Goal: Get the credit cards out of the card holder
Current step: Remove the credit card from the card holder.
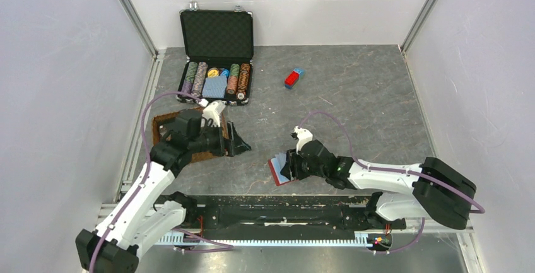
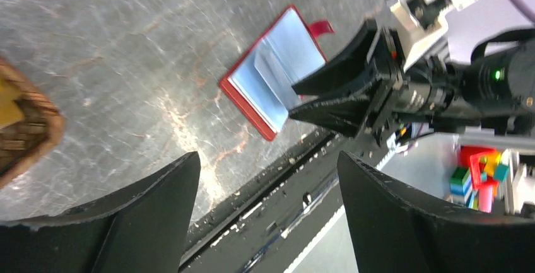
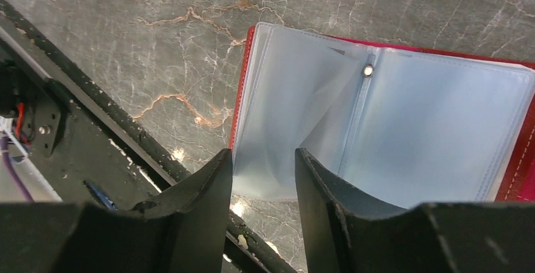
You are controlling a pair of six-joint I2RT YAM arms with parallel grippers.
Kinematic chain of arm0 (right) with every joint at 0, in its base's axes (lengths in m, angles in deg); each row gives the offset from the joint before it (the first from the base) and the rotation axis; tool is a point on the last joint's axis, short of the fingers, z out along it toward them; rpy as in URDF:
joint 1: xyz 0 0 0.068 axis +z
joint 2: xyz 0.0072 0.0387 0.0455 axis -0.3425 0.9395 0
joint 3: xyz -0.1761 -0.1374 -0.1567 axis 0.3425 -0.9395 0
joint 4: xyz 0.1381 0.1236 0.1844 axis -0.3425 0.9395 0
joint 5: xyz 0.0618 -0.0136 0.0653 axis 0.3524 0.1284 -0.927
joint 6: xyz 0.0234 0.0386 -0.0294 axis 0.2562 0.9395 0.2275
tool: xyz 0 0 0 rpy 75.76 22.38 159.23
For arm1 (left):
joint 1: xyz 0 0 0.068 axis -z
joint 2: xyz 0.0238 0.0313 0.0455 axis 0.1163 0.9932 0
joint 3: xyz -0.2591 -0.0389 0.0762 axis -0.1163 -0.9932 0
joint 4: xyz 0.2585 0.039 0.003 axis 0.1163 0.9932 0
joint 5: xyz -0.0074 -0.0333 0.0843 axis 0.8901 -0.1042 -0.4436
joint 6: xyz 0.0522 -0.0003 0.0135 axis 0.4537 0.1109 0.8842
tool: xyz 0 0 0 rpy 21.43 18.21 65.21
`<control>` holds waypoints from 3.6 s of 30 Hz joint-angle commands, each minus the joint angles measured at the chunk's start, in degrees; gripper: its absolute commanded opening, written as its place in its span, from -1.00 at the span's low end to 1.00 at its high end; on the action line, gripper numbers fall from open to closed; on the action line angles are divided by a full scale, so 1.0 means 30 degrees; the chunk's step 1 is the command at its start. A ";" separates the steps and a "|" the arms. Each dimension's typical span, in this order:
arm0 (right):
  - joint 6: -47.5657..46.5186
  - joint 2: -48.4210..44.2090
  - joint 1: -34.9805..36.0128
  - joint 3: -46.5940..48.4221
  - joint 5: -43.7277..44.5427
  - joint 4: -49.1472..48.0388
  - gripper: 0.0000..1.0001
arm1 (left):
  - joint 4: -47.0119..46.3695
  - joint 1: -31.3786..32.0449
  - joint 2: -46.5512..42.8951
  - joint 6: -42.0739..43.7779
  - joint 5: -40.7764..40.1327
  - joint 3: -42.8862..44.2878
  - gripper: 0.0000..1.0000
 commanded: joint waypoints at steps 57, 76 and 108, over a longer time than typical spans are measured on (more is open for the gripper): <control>-0.0592 -0.6934 -0.4135 -0.1068 0.3352 0.5329 -0.25 | -0.4532 0.8052 0.6942 -0.1785 -0.7693 0.1024 -0.18; -0.1075 -0.0341 0.1619 0.3134 0.4211 0.3150 -0.08 | 0.0701 0.8052 -0.2211 0.1788 -1.3547 0.2185 0.82; -0.0724 0.4957 0.3876 0.5761 0.7336 0.6154 0.24 | 0.0776 0.8052 -0.2456 0.1730 -1.3204 0.1869 0.83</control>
